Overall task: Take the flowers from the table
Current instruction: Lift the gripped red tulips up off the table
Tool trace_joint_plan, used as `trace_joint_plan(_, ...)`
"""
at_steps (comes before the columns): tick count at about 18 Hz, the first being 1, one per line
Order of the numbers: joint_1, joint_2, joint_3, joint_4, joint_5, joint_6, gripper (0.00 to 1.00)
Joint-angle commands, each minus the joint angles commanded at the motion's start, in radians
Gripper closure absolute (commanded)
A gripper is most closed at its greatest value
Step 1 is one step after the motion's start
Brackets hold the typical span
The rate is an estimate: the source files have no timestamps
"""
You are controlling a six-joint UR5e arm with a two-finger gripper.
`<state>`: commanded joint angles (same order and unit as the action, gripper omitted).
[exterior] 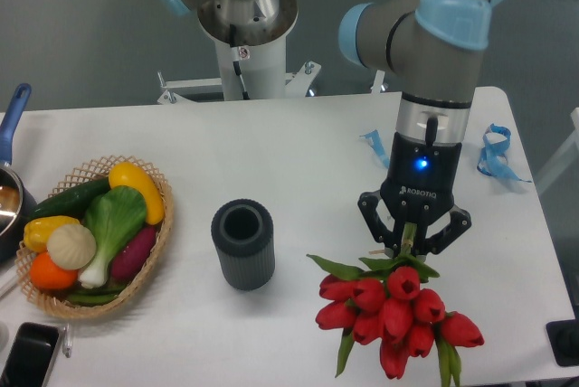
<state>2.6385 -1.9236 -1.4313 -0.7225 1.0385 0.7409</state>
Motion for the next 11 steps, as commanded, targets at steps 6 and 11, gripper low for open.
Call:
trace_joint_plan(6,-0.003,-0.015,0.035,0.000,-0.002,-0.002,0.80)
trace_joint_plan(11,-0.005,-0.032,0.066,0.000,-0.002,-0.034,0.80)
